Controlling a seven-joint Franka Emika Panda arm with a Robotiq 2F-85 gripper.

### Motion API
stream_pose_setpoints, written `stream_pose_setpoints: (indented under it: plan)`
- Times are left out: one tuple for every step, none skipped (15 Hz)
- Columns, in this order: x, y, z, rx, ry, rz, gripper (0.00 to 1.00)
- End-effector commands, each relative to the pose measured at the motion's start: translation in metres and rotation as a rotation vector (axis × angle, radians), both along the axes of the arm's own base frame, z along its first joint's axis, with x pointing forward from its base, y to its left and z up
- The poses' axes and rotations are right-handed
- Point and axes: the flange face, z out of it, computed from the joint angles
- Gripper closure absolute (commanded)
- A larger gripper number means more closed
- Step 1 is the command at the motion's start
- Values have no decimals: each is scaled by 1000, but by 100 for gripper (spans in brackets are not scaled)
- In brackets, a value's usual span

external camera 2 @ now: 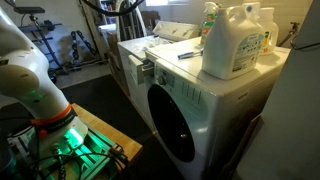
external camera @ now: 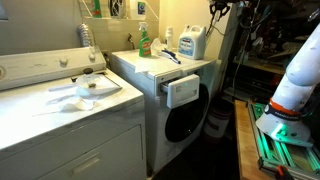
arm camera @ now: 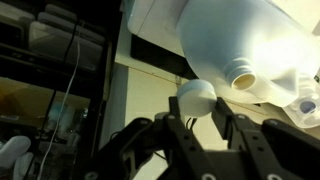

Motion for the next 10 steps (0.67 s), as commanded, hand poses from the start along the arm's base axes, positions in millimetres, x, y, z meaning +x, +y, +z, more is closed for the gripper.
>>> stream_pose_setpoints:
  plan:
    - [16,-24,-6,49,-41,-42,87]
    - [21,-28,-8,57,-53,-51,87]
    - [26,-32,-9,65,-64,-56,87]
    - [31,-36,-12,74,-71,-59,87]
    - [37,-38,-13,83,-75,-60,87]
    - [42,-40,-15,90,-76,-61,87]
    - [48,-41,-18,97,-75,-63,87]
    - [53,-42,-20,102,-75,-62,87]
    - [58,-43,-23,105,-72,-63,87]
    - [63,-44,-26,110,-69,-61,87]
